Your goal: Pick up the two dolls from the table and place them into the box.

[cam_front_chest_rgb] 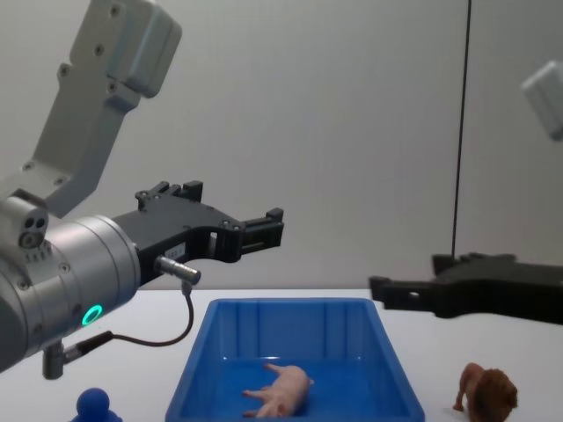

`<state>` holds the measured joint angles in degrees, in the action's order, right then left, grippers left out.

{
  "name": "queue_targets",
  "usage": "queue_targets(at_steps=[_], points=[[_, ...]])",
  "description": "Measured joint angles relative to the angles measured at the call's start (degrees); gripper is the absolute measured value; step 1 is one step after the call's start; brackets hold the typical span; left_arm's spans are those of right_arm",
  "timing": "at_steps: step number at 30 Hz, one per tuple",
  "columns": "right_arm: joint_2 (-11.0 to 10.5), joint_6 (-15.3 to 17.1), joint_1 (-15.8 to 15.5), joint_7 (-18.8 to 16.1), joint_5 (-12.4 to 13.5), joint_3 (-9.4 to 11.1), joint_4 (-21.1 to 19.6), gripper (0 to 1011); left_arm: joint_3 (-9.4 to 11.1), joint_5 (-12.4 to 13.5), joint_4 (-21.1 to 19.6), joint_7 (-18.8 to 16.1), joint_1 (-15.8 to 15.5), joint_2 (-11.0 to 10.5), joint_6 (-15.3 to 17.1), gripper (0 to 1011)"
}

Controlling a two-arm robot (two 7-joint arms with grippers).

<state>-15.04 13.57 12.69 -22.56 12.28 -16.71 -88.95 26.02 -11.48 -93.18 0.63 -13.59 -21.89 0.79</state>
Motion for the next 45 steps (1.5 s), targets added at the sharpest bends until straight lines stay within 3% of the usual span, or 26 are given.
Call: queue_targets(at_steps=[14,30,36,45], points=[[-3.48,0.28,-5.14,3.70,3.03,1.56,-2.03,1001,0.00,0.00,0.00,0.00,0.00,0.00,0.00,1001],[-4.41,1.84,-7.55,5.68,2.80,1.34,-0.85,998,0.00,0.00,0.00,0.00,0.00,0.00,0.00,1001],[-4.56,2.16,-8.00,6.43,2.59,1.29,-0.37,893,0.00,0.00,0.00,0.00,0.00,0.00,0.00,1001],[-4.81,2.15,-8.59,7.49,2.53,1.41,-0.23,620,0.00,0.00,0.00,0.00,0.00,0.00,0.00,1001]])
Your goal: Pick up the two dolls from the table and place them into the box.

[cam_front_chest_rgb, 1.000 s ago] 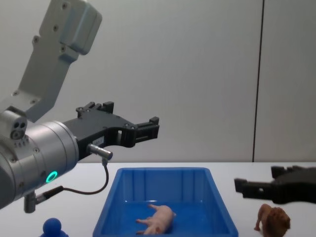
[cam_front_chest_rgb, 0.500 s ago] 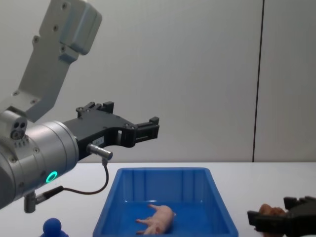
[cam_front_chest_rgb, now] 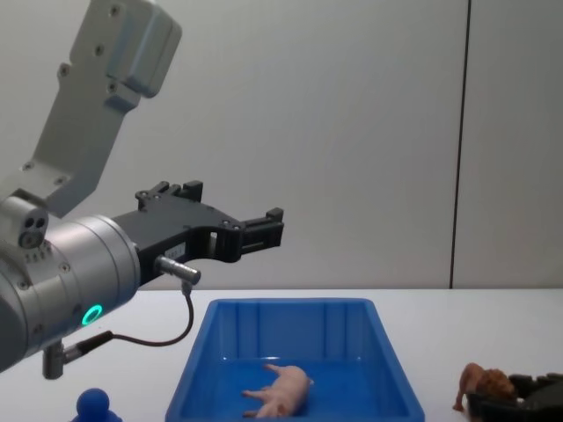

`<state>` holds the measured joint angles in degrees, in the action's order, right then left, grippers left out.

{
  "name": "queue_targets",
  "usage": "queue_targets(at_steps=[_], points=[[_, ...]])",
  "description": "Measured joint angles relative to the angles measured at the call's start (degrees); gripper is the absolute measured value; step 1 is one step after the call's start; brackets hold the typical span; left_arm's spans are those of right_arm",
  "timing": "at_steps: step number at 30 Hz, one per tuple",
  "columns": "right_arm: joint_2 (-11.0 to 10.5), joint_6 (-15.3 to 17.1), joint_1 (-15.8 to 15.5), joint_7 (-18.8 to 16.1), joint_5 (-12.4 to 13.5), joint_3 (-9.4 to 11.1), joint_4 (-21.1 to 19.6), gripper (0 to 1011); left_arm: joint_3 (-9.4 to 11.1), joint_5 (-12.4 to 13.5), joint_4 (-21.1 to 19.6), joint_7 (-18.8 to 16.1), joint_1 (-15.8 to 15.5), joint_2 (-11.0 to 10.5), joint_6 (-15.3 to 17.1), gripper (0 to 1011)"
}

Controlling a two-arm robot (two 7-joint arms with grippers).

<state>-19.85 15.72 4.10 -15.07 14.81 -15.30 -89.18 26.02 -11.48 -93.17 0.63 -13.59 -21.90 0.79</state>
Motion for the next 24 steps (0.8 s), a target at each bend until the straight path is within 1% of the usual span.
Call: queue_targets(at_steps=[1,4,7,11,17,21,24], points=[[-0.05,-0.09,-0.10,0.15,-0.01,0.02,-0.01,598,0.00,0.00,0.00,0.00,0.00,0.00,0.00,1001],[-0.13,-0.27,-0.25,0.35,-0.03,0.06,-0.10,479,0.00,0.00,0.00,0.00,0.00,0.00,0.00,1001],[-0.23,-0.74,-0.44,0.68,-0.13,0.13,-0.40,430,0.00,0.00,0.00,0.00,0.00,0.00,0.00,1001],[-0.36,-1.66,-0.67,1.10,-0.32,0.22,-1.00,425,0.00,0.00,0.00,0.00,0.00,0.00,0.00,1001],[-0.47,-3.87,-0.78,1.56,-0.98,0.33,-2.72,425,0.00,0.00,0.00,0.00,0.00,0.00,0.00,1001],[-0.39,-4.83,-0.55,1.50,-1.29,0.35,-3.83,424,0.00,0.00,0.00,0.00,0.00,0.00,0.00,1001],[-0.05,-5.81,0.11,0.71,-1.57,0.31,-5.09,424,0.00,0.00,0.00,0.00,0.00,0.00,0.00,1001]])
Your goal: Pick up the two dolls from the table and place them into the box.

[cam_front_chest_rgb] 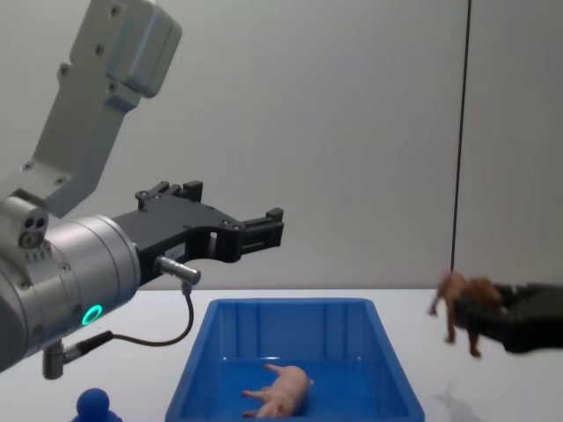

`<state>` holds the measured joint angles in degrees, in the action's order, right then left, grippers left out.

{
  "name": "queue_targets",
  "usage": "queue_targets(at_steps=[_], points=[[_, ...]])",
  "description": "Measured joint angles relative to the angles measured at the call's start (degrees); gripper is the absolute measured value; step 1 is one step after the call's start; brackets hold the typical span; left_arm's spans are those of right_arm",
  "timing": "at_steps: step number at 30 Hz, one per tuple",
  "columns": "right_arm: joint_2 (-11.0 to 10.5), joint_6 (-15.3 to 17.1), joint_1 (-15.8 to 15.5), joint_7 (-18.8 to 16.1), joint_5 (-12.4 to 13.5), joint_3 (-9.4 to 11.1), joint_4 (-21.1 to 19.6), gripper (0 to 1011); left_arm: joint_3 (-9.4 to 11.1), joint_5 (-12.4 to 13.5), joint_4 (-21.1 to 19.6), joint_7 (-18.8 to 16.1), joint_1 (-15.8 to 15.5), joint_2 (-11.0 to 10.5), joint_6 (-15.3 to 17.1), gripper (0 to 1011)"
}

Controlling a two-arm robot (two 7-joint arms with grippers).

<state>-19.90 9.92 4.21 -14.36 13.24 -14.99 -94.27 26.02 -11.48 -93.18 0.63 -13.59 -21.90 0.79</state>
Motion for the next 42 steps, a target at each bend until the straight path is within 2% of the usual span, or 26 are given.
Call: queue_targets(at_steps=[9,16,18,19,24,25,26,32,36,42], points=[[1.76,-0.61,2.55,-3.38,-0.21,-0.82,-1.57,425,0.00,0.00,0.00,0.00,0.00,0.00,0.00,1001],[4.59,1.40,5.55,-7.50,-0.44,-2.49,-0.67,427,0.00,0.00,0.00,0.00,0.00,0.00,0.00,1001],[5.24,1.86,6.19,-8.22,-0.57,-2.94,-0.20,460,0.00,0.00,0.00,0.00,0.00,0.00,0.00,1001],[5.81,2.35,6.72,-8.92,-0.74,-3.31,0.45,530,0.00,0.00,0.00,0.00,0.00,0.01,0.00,1001],[7.17,3.24,8.01,-10.21,-1.21,-4.21,2.09,662,0.00,0.00,0.00,0.00,0.00,0.00,0.00,1001],[7.47,3.43,8.36,-10.50,-1.36,-4.40,2.49,731,0.00,0.00,0.00,0.00,0.00,0.00,0.00,1001],[7.62,3.49,8.48,-10.60,-1.41,-4.50,2.72,731,0.00,0.00,0.00,0.00,0.00,0.00,0.00,1001],[7.92,3.62,8.98,-10.79,-1.57,-4.67,3.56,923,0.00,0.00,0.00,0.00,0.00,0.01,0.00,1001],[7.50,3.28,8.95,-10.42,-1.47,-4.34,3.64,999,0.00,0.00,0.00,0.00,0.00,0.00,0.00,1001],[5.94,2.34,8.14,-9.37,-0.55,-3.20,3.43,1001,0.00,0.00,0.00,0.00,0.00,0.01,0.00,1001]])
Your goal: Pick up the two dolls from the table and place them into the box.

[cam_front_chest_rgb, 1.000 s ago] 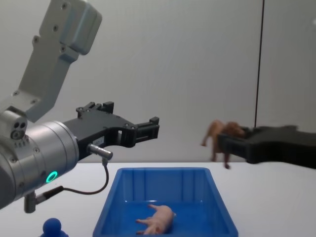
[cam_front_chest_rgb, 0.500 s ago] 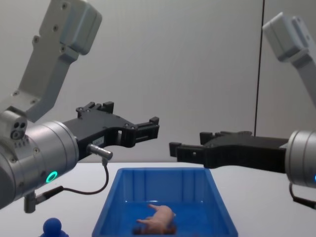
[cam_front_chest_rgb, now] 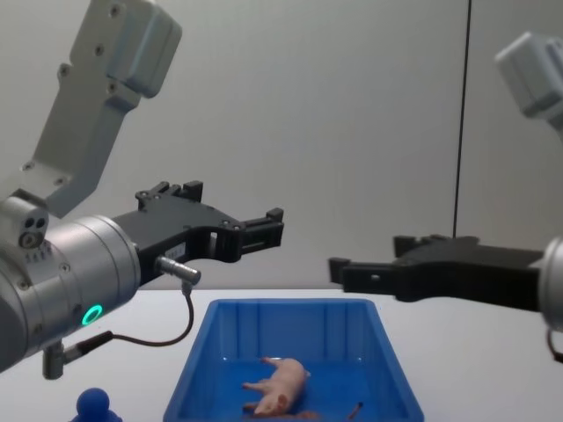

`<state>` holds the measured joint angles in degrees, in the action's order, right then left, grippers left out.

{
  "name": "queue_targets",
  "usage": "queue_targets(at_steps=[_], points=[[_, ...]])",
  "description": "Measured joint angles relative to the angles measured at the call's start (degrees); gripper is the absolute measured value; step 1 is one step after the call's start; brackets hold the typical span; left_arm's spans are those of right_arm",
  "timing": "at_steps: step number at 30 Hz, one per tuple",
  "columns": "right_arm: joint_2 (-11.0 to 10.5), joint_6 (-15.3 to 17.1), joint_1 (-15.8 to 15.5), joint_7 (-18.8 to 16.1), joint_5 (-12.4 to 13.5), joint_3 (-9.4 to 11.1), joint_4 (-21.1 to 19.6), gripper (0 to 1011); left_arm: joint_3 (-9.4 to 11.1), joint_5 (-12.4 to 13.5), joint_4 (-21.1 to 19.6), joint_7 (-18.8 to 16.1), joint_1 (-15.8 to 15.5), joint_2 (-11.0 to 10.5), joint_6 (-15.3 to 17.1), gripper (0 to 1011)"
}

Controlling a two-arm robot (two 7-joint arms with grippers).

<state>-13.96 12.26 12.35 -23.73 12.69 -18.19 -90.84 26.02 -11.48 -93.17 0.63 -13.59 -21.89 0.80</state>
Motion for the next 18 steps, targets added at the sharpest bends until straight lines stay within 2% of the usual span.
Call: queue_targets(at_steps=[10,18], points=[[-3.31,-1.33,-2.35,1.82,2.44,2.37,-0.34,1001,0.00,0.00,0.00,0.00,0.00,0.00,0.00,1001],[-4.88,-1.94,-3.56,2.60,3.63,3.49,-0.46,1001,-0.05,0.17,-0.05,0.02,0.10,-0.08,0.16,1001]])
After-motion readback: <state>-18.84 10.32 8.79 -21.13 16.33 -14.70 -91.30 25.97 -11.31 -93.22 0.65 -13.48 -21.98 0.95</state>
